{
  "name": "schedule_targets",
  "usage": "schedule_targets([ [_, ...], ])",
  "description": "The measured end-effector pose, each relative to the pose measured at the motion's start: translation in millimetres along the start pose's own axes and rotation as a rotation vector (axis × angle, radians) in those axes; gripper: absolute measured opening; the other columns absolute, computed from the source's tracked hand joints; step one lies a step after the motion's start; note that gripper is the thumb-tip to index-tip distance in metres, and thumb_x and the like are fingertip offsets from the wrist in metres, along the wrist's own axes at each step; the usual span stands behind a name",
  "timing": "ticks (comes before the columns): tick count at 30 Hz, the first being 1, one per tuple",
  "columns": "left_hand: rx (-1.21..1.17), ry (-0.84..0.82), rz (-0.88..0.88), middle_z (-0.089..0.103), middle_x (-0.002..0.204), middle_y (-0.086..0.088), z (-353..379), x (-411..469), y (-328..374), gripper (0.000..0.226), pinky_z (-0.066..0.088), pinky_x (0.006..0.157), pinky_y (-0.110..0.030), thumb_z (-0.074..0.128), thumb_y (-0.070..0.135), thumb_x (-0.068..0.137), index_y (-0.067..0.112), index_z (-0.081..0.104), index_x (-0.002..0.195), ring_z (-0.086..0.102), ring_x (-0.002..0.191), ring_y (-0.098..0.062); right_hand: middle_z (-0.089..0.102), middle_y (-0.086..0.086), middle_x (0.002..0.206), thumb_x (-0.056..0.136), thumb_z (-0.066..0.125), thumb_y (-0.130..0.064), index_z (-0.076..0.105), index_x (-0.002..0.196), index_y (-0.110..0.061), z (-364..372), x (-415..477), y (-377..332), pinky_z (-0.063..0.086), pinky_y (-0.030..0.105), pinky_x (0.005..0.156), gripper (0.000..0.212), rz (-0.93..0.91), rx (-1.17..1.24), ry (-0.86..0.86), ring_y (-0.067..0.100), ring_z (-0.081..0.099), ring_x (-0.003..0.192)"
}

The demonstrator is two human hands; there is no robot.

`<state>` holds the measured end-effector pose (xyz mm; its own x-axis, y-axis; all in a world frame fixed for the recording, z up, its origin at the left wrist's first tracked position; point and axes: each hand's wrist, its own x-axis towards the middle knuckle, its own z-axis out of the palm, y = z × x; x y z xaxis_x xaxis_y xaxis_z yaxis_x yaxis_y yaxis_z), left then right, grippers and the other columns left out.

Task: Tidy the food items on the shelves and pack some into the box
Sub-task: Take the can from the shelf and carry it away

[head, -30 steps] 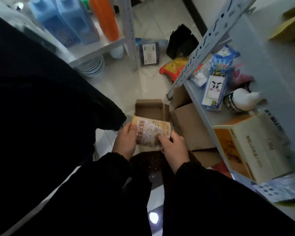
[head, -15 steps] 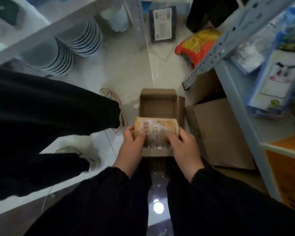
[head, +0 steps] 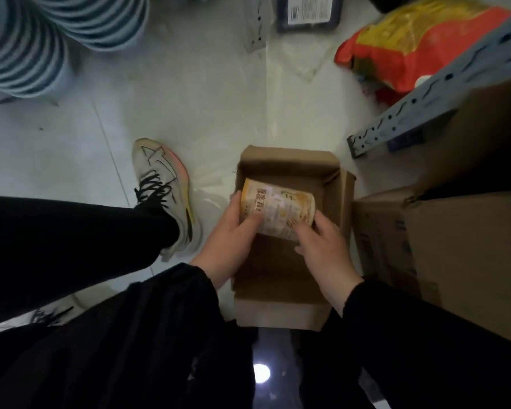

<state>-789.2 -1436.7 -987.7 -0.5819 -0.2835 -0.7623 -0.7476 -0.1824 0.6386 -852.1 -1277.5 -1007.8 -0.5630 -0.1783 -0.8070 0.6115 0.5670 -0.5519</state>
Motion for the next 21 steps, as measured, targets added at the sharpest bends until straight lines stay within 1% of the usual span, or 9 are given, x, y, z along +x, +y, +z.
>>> schedule_targets([
  [2, 0.012, -0.009, 0.015, 0.062, 0.132, 0.019, 2, 19, -5, 0.051, 0.047, 0.092, -0.018, 0.052, 0.025, 0.107, 0.036, 0.037, 0.154, 0.062, 0.113, 0.003, 0.055, -0.010, 0.135, 0.086, 0.055, -0.055, 0.059, 0.136, -0.045, 6, 19, -2, 0.053, 0.043, 0.102, 0.050, -0.038, -0.026, 0.008, 0.012, 0.057, 0.118],
  [4, 0.031, -0.012, 0.012, 0.055, 0.139, 0.020, 1, 31, -9, 0.066, 0.044, 0.098, -0.020, 0.055, 0.028, 0.106, 0.035, 0.022, 0.163, 0.056, 0.121, 0.000, 0.057, -0.010, 0.136, 0.094, 0.052, -0.045, 0.057, 0.141, -0.041, 10, 38, -5, 0.051, 0.038, 0.102, 0.048, -0.096, -0.058, 0.019, 0.010, 0.056, 0.120],
  [8, 0.061, 0.079, 0.121, 0.047, 0.148, 0.026, -14, 44, -32, 0.062, 0.037, 0.121, -0.034, 0.055, 0.023, 0.104, 0.049, 0.031, 0.155, 0.045, 0.137, 0.005, 0.056, -0.020, 0.143, 0.107, 0.050, -0.031, 0.044, 0.155, -0.040, 18, 58, -12, 0.043, 0.028, 0.110, 0.049, -0.115, 0.028, -0.138, -0.003, 0.051, 0.129],
  [11, 0.213, 0.151, 0.069, 0.012, 0.172, 0.015, -25, 37, -49, 0.070, 0.020, 0.127, -0.031, 0.053, 0.027, 0.105, 0.042, 0.017, 0.163, 0.016, 0.155, -0.003, 0.046, -0.021, 0.151, 0.107, 0.053, -0.028, 0.027, 0.163, -0.036, 25, 65, -17, 0.035, 0.029, 0.119, 0.062, -0.096, -0.004, -0.253, 0.001, 0.042, 0.139],
  [14, 0.374, 0.146, 0.064, -0.009, 0.170, 0.023, -35, 29, -60, 0.080, 0.023, 0.118, -0.018, 0.055, 0.029, 0.104, 0.041, 0.004, 0.164, 0.008, 0.157, -0.006, 0.043, -0.026, 0.147, 0.098, 0.058, -0.032, 0.018, 0.163, -0.043, 40, 72, -26, 0.033, 0.036, 0.123, 0.077, -0.141, -0.148, -0.342, 0.003, 0.039, 0.143],
  [16, 0.462, 0.260, 0.156, -0.001, 0.168, 0.023, -43, 24, -62, 0.082, 0.028, 0.114, -0.017, 0.061, 0.026, 0.101, 0.037, 0.011, 0.165, 0.021, 0.154, -0.011, 0.041, -0.025, 0.155, 0.089, 0.061, -0.038, 0.016, 0.162, -0.049, 51, 77, -32, 0.034, 0.042, 0.124, 0.086, -0.164, -0.231, -0.386, 0.005, 0.039, 0.145],
  [18, 0.575, 0.448, 0.243, 0.019, 0.164, 0.009, -53, 19, -63, 0.078, 0.027, 0.116, -0.026, 0.067, 0.021, 0.095, 0.030, 0.027, 0.162, 0.028, 0.148, -0.017, 0.034, -0.019, 0.164, 0.088, 0.062, -0.039, 0.017, 0.162, -0.050, 55, 76, -40, 0.032, 0.043, 0.125, 0.087, -0.254, -0.355, -0.387, 0.007, 0.033, 0.150],
  [19, 0.573, 0.515, 0.231, 0.024, 0.161, 0.005, -57, 16, -67, 0.079, 0.026, 0.115, -0.028, 0.069, 0.019, 0.093, 0.029, 0.029, 0.161, 0.028, 0.146, -0.019, 0.027, -0.017, 0.168, 0.092, 0.062, -0.037, 0.018, 0.163, -0.048, 53, 72, -42, 0.028, 0.040, 0.127, 0.084, -0.315, -0.447, -0.363, 0.007, 0.025, 0.154],
  [21, 0.390, 0.490, 0.043, 0.029, 0.160, 0.003, -66, 10, -78, 0.090, 0.036, 0.113, -0.034, 0.071, 0.021, 0.094, 0.034, 0.015, 0.164, 0.038, 0.143, -0.022, 0.012, -0.020, 0.171, 0.100, 0.058, -0.031, 0.018, 0.163, -0.045, 40, 58, -39, 0.021, 0.034, 0.128, 0.076, -0.452, -0.669, -0.299, 0.001, 0.007, 0.156],
])
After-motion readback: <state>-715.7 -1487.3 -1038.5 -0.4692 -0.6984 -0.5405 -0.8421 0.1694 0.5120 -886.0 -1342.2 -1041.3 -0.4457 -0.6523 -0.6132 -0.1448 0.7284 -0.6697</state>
